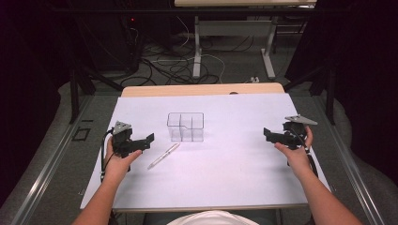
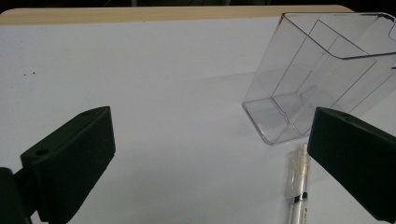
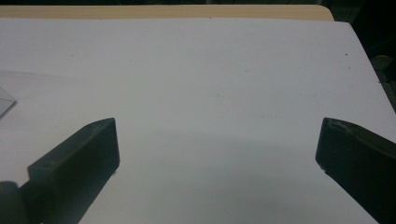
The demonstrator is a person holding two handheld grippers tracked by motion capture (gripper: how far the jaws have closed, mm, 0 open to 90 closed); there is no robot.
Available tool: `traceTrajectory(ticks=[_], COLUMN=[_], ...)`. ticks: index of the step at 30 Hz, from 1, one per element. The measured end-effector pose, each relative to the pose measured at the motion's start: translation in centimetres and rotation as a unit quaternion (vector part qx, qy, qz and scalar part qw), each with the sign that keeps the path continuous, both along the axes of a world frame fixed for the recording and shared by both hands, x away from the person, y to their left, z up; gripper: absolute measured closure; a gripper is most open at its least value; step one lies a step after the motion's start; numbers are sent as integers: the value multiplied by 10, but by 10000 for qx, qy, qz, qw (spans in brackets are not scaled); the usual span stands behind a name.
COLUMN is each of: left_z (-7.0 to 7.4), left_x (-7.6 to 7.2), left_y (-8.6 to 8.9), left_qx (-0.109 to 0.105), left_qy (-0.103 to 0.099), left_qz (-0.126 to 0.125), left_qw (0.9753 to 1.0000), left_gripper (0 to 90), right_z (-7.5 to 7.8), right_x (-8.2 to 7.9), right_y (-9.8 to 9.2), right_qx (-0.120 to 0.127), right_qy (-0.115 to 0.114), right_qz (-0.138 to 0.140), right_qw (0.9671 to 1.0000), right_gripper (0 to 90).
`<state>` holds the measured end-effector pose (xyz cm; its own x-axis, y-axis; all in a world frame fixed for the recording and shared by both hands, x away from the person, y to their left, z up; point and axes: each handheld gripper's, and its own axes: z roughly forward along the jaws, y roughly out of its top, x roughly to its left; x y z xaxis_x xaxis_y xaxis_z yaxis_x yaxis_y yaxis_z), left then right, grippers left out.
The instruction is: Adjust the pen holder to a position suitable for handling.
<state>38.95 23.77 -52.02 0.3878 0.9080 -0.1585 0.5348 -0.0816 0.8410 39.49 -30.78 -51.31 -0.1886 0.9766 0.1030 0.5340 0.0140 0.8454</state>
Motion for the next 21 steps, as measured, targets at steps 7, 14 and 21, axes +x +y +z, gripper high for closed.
traceTrajectory(ticks=[7,14,21], left_z=[1,8,17], left_x=[7,13,22], left_y=[-5,-9,-17], left_qx=[-69,-106,-124], left_qy=[23,-54,-143], left_qz=[28,130,200], left_qw=[10000,9998,9996], left_gripper=[8,61,150], right_z=[-1,-2,-1], right_x=[0,0,-1], right_y=[4,8,7], right_qx=[90,89,156], right_qy=[57,98,72], right_qz=[19,85,95], right_qw=[9999,9999,9998], right_gripper=[0,0,0])
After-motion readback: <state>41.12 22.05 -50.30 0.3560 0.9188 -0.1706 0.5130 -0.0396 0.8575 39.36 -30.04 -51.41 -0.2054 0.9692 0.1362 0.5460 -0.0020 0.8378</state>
